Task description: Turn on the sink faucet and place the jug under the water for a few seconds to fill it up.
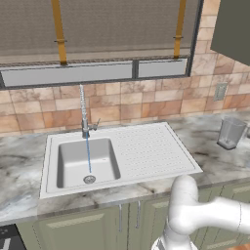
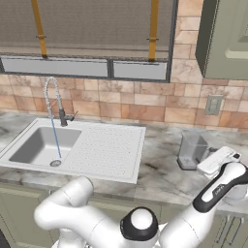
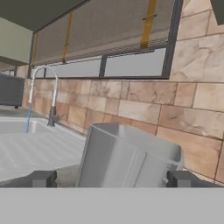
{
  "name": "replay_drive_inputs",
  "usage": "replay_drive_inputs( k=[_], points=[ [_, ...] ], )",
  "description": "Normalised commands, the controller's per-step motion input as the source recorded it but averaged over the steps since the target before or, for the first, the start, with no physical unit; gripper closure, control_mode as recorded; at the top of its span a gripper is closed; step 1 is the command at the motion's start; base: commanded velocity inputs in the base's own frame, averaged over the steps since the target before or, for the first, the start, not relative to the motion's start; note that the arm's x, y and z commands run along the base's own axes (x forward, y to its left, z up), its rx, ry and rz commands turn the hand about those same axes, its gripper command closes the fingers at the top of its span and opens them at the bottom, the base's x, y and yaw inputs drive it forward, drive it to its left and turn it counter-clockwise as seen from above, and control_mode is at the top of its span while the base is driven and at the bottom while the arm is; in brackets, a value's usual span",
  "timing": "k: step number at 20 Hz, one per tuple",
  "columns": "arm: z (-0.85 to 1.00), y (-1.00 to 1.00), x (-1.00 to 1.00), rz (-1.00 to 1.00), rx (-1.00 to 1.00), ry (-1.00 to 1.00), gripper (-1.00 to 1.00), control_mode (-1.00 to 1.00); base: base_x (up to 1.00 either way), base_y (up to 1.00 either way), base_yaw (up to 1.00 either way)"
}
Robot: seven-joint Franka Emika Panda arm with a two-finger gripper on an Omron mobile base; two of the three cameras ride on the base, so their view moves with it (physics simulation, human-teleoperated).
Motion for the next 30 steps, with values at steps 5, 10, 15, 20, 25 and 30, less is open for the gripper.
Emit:
replay_drive_inputs(
  k=[5,10,15,20,25,30],
  points=[
    [-0.13,0.0,-0.13,0.06,0.0,-0.02,-1.0,-1.0,0.0,0.0,0.0],
    [0.02,-0.12,0.08,0.08,0.0,0.0,-1.0,-1.0,0.0,0.0,0.0],
    [0.01,-0.02,0.03,0.07,0.0,-0.01,-1.0,-1.0,0.0,0.0,0.0],
    [0.05,-0.17,0.0,0.07,0.0,-0.03,-1.0,-1.0,0.0,0.0,0.0],
    [-0.01,-0.05,0.0,0.05,0.0,-0.01,-1.0,-1.0,0.0,0.0,0.0],
    [-0.21,0.07,0.0,0.04,-0.01,0.0,-1.0,-1.0,0.0,0.0,0.0]
  ],
)
